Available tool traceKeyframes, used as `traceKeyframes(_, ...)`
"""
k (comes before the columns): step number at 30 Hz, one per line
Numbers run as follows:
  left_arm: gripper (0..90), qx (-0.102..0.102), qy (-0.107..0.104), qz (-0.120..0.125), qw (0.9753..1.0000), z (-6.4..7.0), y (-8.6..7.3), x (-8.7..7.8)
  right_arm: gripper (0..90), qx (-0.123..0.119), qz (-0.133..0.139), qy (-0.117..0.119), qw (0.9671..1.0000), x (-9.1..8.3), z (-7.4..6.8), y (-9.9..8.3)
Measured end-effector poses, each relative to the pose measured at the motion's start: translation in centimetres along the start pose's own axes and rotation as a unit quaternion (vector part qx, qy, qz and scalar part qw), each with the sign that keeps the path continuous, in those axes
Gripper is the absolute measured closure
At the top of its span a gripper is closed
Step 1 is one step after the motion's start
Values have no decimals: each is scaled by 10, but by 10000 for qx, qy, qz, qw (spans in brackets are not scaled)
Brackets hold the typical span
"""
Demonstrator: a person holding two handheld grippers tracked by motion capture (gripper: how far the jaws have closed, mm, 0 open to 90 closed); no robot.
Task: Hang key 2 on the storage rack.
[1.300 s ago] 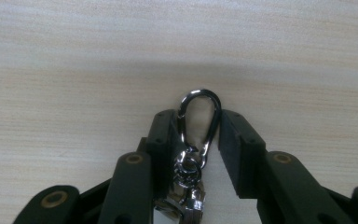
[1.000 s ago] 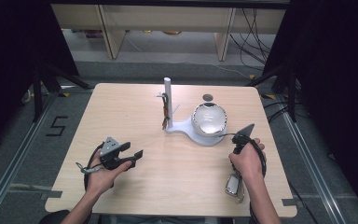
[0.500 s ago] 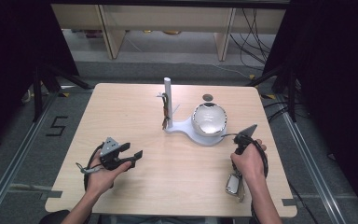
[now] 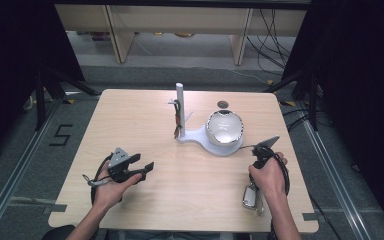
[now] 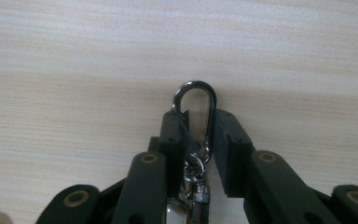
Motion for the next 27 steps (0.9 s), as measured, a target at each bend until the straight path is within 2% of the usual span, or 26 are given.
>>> traceKeyframes(2, 331, -1, 1, -1, 10000, 0, 0, 0, 751, 74, 63, -24, 10000, -2, -1, 2)
traceKeyframes(3, 331, 3, 3, -4, 10000, 0, 0, 0, 751, 29, 143, -14, 9999, -3, 0, 3)
traceKeyframes(4, 331, 5, 2, -3, 10000, 0, 0, 0, 752, 38, 196, 55, 9998, -6, -1, 3)
traceKeyframes(5, 331, 3, 0, 1, 10000, 0, 0, 0, 751, 68, 289, -4, 9996, -7, -2, 5)
traceKeyframes(7, 331, 10, 2, 1, 10000, 0, 0, 0, 751, 28, 495, 145, 9987, -14, -4, 7)
traceKeyframes(8, 331, 8, 1, 6, 10000, 0, 0, 0, 752, 1, 600, 139, 9981, -17, -4, 8)
traceKeyframes(11, 332, 0, -9, 5, 10000, 1, 0, 0, 751, -47, 905, 345, 9953, -29, -8, 13)
traceKeyframes(15, 331, 30, -22, 23, 10000, 2, 1, 0, 751, -95, 1242, 450, 9912, -43, -12, 17)
traceKeyframes(19, 331, 36, -29, 29, 10000, 4, 3, 0, 751, -206, 1712, 674, 9827, -55, -19, 23)
traceKeyframes(20, 331, 46, -46, 42, 10000, 4, 3, 0, 751, -126, 1855, 710, 9800, -58, -23, 26)
traceKeyframes(21, 332, 37, -63, 59, 10000, 5, 3, 1, 751, -197, 1966, 668, 9780, -61, -23, 27)
traceKeyframes(22, 331, 44, -71, 63, 9999, 6, 3, 1, 751, -395, 2179, 708, 9726, -63, -23, 29)
traceKeyframes(23, 332, 35, -81, 68, 9999, 6, 4, 1, 751, -496, 2331, 712, 9686, -66, -24, 31)
traceKeyframes(24, 332, 48, -93, 68, 9999, 7, 4, 1, 751, -485, 2389, 743, 9670, -69, -26, 32)
traceKeyframes(25, 331, 65, -118, 94, 9999, 7, 5, 1, 750, -526, 2534, 790, 9627, -73, -28, 33)
traceKeyframes(27, 331, 30, -116, 113, 9999, 9, 6, 1, 751, -464, 2727, 849, 9572, -80, -33, 35)
Point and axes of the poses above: each handheld gripper's, and its own axes: x roughly forward along the jaws, y roughly out of its top, z roughly to its right, the point moved 9 cm from there along x, roughly forward along the jaws, and after that the axes turned 14 degrees about z, right-handed, at the moved point
